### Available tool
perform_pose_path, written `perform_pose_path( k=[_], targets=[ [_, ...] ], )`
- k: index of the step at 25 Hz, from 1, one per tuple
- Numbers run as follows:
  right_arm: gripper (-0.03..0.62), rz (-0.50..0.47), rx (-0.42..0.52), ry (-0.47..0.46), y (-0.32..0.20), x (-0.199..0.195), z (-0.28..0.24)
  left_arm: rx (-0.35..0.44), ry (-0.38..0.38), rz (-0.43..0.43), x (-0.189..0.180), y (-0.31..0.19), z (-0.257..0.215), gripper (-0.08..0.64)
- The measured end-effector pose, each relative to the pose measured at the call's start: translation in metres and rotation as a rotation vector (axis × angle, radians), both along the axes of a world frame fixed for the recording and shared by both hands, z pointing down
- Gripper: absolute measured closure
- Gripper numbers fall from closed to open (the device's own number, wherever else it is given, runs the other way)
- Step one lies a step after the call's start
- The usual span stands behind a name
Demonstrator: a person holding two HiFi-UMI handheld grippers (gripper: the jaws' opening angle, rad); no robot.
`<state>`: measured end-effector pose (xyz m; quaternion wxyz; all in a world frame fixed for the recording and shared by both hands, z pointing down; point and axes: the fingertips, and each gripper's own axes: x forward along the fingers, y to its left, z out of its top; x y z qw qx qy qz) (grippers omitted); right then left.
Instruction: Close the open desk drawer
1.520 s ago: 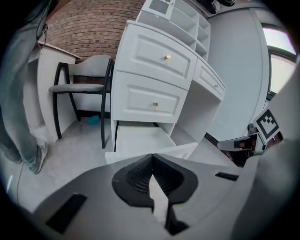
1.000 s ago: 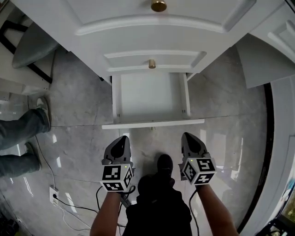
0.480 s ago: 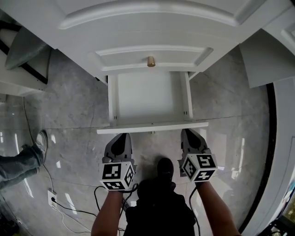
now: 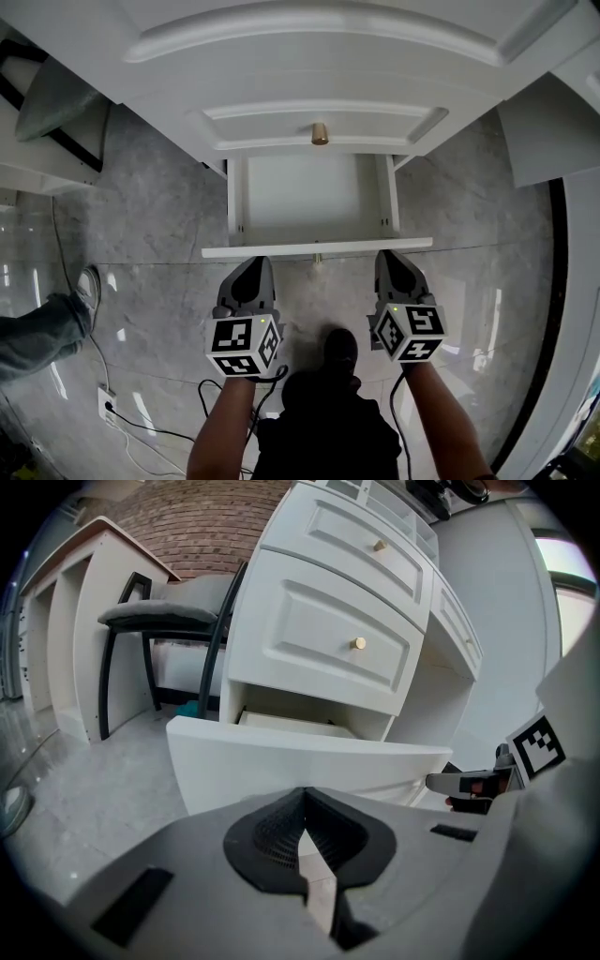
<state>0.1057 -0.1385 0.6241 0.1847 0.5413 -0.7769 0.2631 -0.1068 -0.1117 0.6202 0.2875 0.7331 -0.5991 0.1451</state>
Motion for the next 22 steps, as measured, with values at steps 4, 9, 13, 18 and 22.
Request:
perform_pose_path(
  k=[4, 9, 13, 18, 22],
  targets=[
    [0.588, 0.004, 0.014, -0.009, -0.02, -0.003, 0.0, 0.005, -0.009, -0.014, -0.003, -0.02, 0.0, 0.551],
    [0.588, 0.004, 0.023, -0.006, -0.04, -0.009, 0.005, 0.02, -0.024, -0.018, -0.005, -0.04, 0.0, 0.551],
    [0.588, -0.007, 0.035, 0.006, -0.051, -0.014, 0.006, 0.036, -0.034, -0.015, -0.007, -0.05, 0.0, 0.551],
    [0.588, -0.025, 0.062, 0.01, -0.067, -0.016, 0.006, 0.068, -0.041, -0.02, -0.009, -0.066, 0.0, 0.551],
    [0.588, -0.032, 0.089, 0.016, -0.082, -0.018, 0.007, 0.089, -0.051, -0.024, -0.011, -0.081, 0.0, 0.551]
  ],
)
